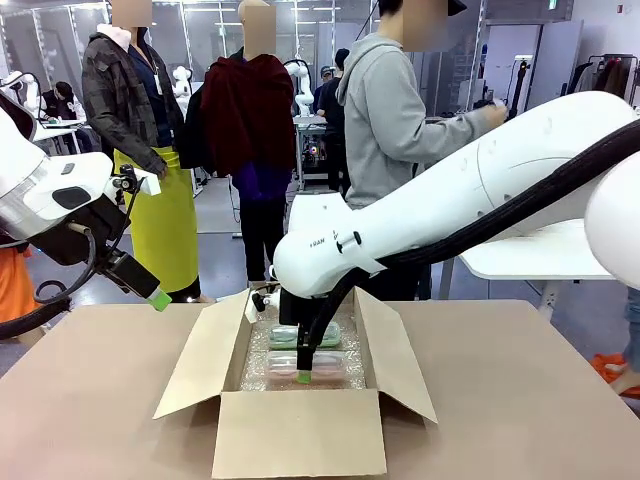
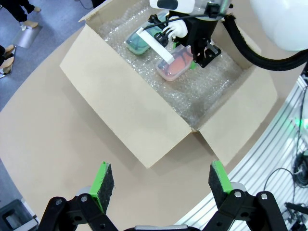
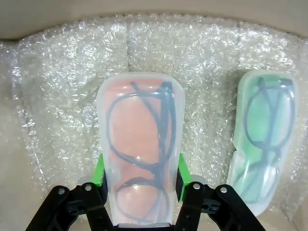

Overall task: Pack the glasses set securely to prepare it for shipping.
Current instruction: Put the Glasses case from the right side of the table into the Package Box.

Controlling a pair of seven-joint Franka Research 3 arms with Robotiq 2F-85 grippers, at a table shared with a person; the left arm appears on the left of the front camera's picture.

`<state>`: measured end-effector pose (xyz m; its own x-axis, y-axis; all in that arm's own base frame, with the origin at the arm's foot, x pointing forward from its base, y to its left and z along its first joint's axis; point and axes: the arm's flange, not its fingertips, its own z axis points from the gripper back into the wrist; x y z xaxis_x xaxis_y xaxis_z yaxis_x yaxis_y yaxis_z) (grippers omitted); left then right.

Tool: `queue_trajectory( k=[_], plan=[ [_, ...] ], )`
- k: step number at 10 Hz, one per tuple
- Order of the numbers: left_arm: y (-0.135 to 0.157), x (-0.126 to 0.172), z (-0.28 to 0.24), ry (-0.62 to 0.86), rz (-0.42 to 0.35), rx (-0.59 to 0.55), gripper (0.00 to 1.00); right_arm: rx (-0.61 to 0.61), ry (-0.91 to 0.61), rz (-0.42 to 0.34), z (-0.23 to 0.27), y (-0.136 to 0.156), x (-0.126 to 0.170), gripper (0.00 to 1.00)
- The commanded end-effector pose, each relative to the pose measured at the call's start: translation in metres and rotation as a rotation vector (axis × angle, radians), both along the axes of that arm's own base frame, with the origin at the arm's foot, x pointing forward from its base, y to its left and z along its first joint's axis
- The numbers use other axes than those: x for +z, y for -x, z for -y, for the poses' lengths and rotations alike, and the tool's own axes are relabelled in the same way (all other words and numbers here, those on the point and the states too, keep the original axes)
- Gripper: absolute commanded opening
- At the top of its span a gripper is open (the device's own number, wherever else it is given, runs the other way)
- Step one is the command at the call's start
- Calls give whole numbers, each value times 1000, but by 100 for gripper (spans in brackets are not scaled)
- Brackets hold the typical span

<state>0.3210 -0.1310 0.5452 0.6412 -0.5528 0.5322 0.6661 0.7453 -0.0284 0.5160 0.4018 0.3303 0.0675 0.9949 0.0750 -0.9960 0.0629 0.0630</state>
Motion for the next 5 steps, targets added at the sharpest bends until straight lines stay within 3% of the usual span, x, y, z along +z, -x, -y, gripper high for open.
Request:
queue_trajectory(
  k=[1, 2, 4, 5],
  plan=[
    [0, 0, -2, 11, 7, -4, 100, 9, -8, 17, -3, 4, 7, 63],
    [0, 0, -2, 11, 7, -4, 100, 11, -8, 5, -2, 4, 7, 69],
    [0, 0, -2, 11, 7, -4, 100, 13, -14, -9, -1, 3, 6, 100],
    [0, 0, -2, 11, 7, -4, 100, 16, -12, -4, -1, 4, 8, 100]
  ],
)
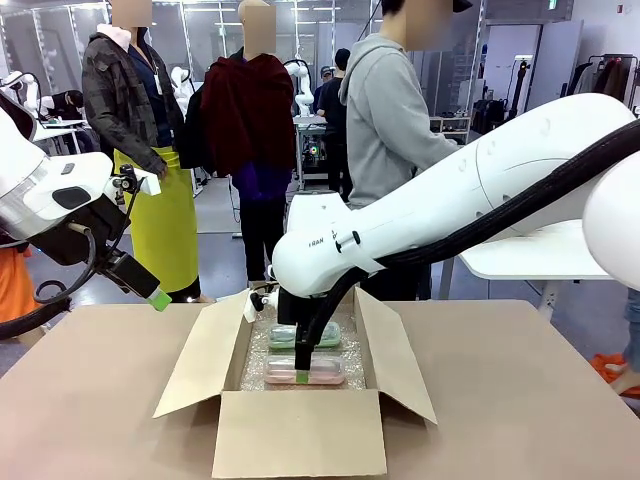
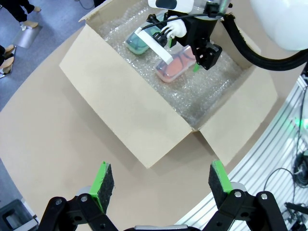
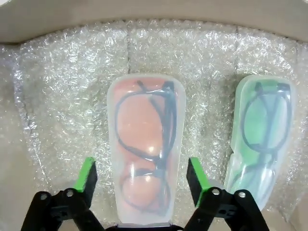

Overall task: Pack the glasses set securely to prepare it for shipping.
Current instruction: Put the Glasses case from the right side of the table into the Package Box, then position the Package Box on the left side of the table.

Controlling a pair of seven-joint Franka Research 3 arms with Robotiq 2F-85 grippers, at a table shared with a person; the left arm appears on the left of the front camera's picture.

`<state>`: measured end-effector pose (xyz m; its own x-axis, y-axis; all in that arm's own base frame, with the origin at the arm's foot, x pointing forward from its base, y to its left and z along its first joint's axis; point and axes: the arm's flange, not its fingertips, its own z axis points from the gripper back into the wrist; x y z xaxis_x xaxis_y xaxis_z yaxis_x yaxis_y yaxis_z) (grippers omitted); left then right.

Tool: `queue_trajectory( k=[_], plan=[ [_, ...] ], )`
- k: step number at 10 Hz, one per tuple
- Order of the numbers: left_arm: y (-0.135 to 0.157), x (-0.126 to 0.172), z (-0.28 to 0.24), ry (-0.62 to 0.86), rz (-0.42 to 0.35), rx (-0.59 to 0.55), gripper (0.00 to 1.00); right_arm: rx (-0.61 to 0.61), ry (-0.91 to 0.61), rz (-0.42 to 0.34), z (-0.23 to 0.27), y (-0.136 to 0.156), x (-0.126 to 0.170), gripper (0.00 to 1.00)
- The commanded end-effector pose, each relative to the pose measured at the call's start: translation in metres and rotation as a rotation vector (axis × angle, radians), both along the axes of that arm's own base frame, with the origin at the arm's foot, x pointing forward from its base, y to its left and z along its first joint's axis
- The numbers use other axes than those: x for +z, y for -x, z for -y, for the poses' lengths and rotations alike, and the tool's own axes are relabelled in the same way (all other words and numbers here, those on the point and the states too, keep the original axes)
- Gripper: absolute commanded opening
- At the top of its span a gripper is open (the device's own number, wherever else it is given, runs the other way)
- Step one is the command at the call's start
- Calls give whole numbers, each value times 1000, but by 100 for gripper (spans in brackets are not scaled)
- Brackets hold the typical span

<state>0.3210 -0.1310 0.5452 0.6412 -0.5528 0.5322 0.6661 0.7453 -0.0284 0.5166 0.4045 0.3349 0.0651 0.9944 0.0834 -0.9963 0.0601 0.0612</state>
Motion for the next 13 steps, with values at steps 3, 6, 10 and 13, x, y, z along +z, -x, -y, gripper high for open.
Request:
queue_trajectory(
  k=[3, 6, 10, 13],
  plan=[
    [0, 0, -2, 11, 7, -4, 100, 12, 37, 11, 0, 7, 3, 100],
    [0, 0, -2, 11, 7, -4, 100, 2, -1, 1, -1, 1, 1, 100],
    [0, 0, -2, 11, 7, -4, 100, 2, -1, 1, -1, 1, 1, 100],
    [0, 0, -2, 11, 7, -4, 100, 2, -1, 1, -1, 1, 1, 100]
  ],
)
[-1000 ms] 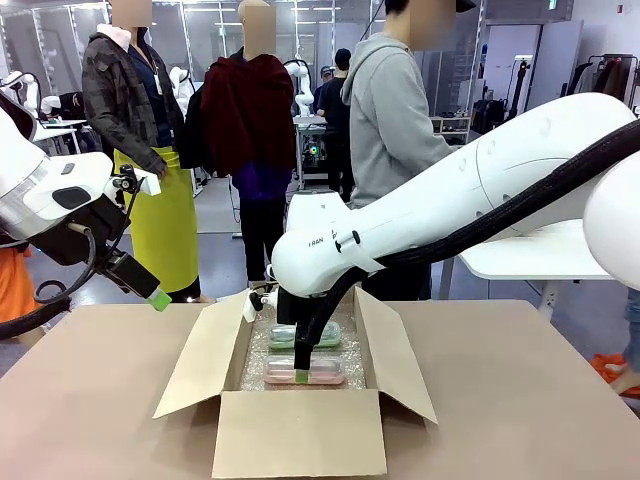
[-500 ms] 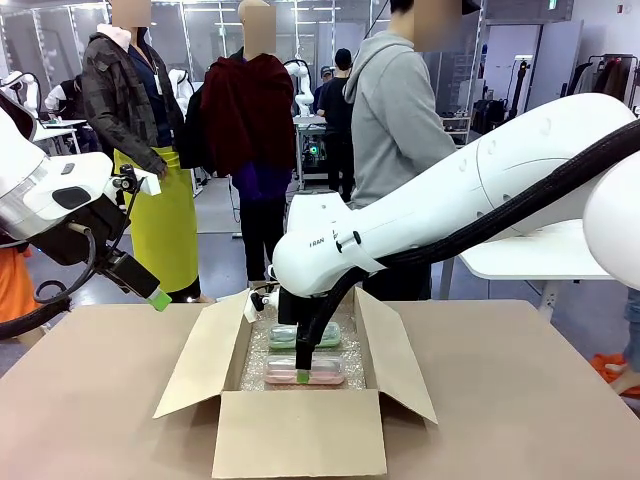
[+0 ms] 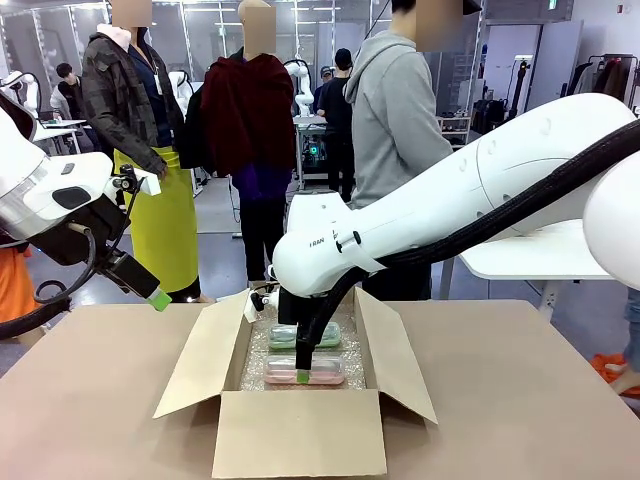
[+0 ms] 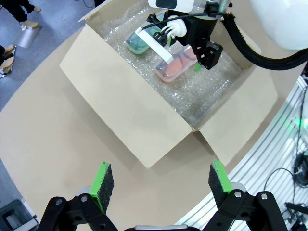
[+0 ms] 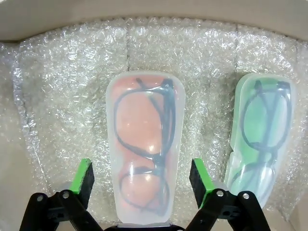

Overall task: Pack the glasses set securely to prepare it for shipping.
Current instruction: Position the Package Box on the left side of the table.

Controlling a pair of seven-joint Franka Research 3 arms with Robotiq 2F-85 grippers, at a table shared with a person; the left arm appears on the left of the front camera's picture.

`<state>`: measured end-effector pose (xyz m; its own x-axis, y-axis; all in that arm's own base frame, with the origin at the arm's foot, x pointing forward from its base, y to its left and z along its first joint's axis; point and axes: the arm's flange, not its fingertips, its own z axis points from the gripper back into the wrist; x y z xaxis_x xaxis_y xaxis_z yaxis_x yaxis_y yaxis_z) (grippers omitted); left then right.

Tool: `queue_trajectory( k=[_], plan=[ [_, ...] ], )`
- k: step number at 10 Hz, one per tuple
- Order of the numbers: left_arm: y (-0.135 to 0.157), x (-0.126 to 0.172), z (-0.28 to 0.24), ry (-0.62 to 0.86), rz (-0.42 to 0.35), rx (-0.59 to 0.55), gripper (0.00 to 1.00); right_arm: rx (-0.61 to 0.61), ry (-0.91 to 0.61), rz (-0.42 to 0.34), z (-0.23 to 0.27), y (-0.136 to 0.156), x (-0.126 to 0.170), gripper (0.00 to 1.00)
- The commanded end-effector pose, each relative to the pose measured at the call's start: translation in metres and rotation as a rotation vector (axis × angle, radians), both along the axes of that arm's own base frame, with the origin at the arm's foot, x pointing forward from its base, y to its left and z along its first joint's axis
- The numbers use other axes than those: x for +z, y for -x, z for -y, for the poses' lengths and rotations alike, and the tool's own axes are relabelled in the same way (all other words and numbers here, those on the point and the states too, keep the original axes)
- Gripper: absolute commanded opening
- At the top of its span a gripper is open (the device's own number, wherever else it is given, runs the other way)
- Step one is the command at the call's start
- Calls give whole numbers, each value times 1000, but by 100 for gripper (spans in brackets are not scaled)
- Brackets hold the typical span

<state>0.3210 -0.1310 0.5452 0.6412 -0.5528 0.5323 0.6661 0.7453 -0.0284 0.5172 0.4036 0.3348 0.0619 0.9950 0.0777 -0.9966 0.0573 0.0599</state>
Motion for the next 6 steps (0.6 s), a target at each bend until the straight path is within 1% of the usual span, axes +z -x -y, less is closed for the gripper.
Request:
queue_trajectory(
  k=[1, 4, 5, 6],
  plan=[
    [0, 0, -2, 11, 7, -4, 100, -1, -7, 0, -2, 1, 1, 100],
    [0, 0, -2, 11, 7, -4, 100, 0, 0, 0, 0, 0, 0, 100],
    [0, 0, -2, 11, 7, -4, 100, -2, 9, 28, 4, 11, 26, 100],
    [0, 0, -2, 11, 7, -4, 100, -6, 18, 35, 8, 21, 47, 100]
  ],
)
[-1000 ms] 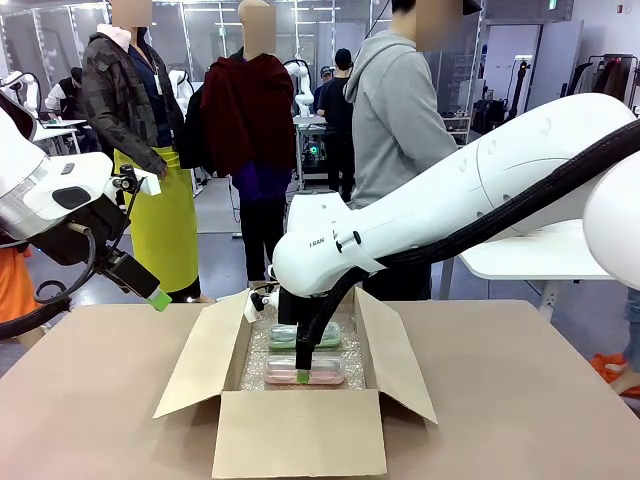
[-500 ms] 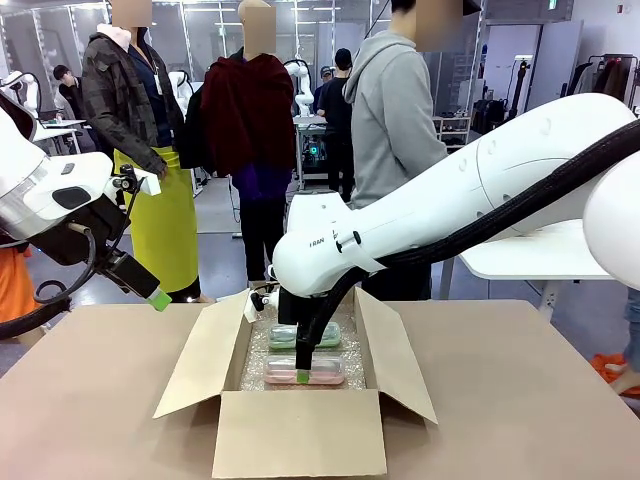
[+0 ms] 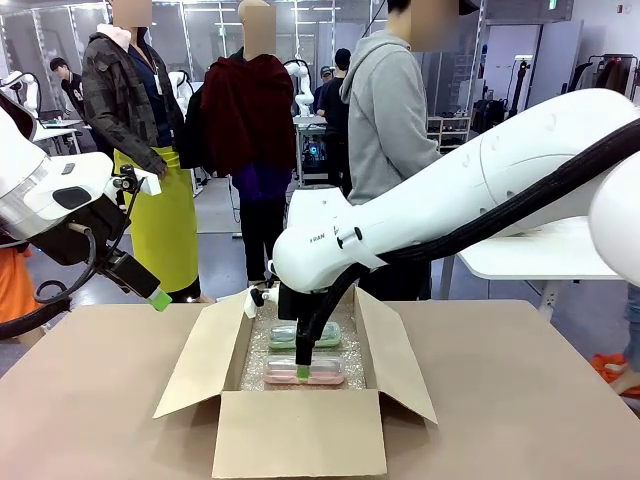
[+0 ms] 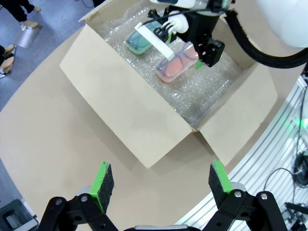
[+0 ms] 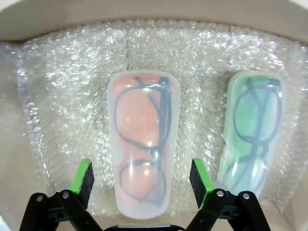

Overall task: Pack the glasses set securely to prepare it for shipping.
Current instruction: Position the Package Box on the left side of the table.

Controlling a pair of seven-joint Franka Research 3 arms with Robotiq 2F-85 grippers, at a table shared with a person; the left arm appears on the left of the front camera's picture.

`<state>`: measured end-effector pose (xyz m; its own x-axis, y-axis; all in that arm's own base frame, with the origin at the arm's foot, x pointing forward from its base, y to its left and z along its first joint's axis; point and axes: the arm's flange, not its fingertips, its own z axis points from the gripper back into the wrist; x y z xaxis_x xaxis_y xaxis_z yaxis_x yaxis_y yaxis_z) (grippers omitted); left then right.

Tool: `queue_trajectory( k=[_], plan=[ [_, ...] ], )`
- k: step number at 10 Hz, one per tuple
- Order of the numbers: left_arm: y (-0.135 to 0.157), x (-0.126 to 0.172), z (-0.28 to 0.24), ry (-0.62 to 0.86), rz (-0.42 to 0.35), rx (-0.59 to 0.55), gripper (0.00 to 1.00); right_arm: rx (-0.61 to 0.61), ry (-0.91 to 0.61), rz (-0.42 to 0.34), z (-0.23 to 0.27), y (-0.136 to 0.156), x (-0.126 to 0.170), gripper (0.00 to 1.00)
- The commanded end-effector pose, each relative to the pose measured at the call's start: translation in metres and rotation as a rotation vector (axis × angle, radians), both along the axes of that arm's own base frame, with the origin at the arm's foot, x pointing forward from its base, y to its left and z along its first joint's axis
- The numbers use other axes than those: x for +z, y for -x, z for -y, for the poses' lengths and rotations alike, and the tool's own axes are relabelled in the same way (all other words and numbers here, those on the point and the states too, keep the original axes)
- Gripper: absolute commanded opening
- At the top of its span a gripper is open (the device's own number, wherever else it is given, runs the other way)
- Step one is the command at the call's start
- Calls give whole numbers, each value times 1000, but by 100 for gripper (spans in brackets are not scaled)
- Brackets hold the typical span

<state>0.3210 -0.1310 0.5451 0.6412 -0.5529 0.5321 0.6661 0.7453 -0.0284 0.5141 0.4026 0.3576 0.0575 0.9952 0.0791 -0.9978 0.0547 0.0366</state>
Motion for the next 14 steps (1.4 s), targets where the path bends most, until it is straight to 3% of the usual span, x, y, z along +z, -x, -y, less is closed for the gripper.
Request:
queue_trajectory(
  k=[1, 6, 9, 11, 12, 14],
  plan=[
    [0, 0, -2, 11, 7, -4, 100, -11, 2, 13, 15, 27, 44, 100],
    [0, 0, -2, 11, 7, -4, 100, -110, -52, 67, 56, 50, 96, 100],
    [0, 0, -2, 11, 7, -4, 100, -338, -279, 173, 159, 110, 139, 100],
    [0, 0, -2, 11, 7, -4, 100, -486, -393, 264, 214, 155, 145, 100],
    [0, 0, -2, 11, 7, -4, 100, -566, -454, 278, 243, 173, 145, 100],
    [0, 0, -2, 11, 7, -4, 100, -730, -436, 287, 290, 193, 144, 100]
  ],
)
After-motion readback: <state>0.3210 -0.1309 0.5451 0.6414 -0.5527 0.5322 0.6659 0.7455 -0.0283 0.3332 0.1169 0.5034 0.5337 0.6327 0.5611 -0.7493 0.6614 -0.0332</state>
